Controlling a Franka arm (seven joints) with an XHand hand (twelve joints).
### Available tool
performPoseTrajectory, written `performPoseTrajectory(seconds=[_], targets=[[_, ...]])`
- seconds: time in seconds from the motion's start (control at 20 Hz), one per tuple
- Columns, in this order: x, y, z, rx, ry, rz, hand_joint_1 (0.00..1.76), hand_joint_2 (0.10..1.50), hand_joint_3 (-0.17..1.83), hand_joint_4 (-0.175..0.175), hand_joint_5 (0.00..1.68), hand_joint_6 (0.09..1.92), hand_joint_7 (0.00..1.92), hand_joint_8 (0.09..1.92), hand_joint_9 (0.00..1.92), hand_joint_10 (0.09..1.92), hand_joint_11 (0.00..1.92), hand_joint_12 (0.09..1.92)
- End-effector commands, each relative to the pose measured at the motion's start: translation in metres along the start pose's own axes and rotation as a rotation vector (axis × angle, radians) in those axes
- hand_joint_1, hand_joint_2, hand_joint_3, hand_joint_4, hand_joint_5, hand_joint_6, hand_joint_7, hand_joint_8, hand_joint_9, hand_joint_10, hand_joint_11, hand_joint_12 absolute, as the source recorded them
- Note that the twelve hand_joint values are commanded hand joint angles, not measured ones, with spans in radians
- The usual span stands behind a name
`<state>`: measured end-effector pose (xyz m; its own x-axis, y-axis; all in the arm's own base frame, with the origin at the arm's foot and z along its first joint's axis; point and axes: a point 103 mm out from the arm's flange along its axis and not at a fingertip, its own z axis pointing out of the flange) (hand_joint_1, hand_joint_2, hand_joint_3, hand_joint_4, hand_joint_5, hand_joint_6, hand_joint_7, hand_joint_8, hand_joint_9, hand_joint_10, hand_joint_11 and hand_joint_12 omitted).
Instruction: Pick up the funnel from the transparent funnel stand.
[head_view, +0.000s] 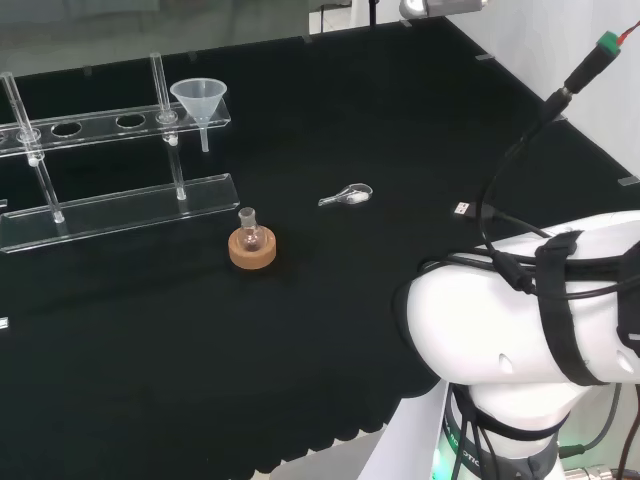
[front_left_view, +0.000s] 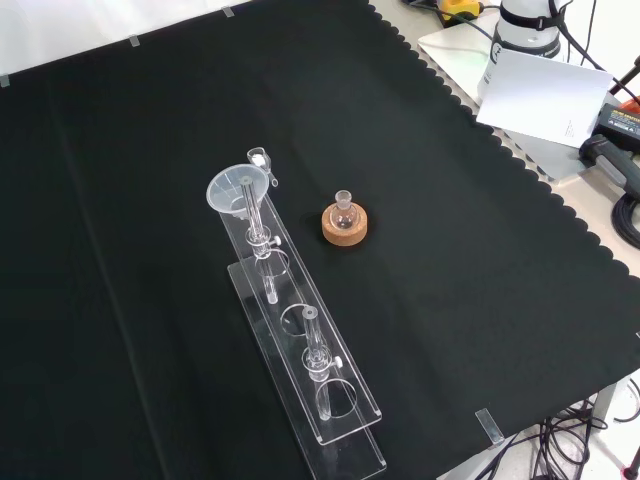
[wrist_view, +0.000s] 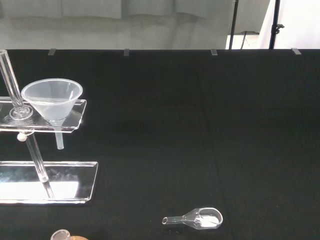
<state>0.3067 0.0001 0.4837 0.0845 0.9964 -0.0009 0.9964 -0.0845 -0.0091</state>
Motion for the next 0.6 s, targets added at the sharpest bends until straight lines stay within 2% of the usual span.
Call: performPoseTrajectory(seconds=[0.05, 0.25, 0.6], targets=[[0.009, 0.003, 0.001, 0.004, -0.018, -0.002, 0.33, 0.57, 0.05, 0.012, 0.00, 0.09, 0.00, 0.09, 0.00, 0.09, 0.00, 0.66], [0.057, 0.013, 0.004, 0.030, -0.025, -0.008, 0.30, 0.58, 0.01, 0.020, 0.00, 0.09, 0.00, 0.09, 0.00, 0.09, 0.00, 0.33], [0.134, 0.035, 0.006, 0.011, -0.034, -0.042, 0.30, 0.58, 0.00, 0.018, 0.00, 0.09, 0.00, 0.09, 0.00, 0.09, 0.00, 0.09]])
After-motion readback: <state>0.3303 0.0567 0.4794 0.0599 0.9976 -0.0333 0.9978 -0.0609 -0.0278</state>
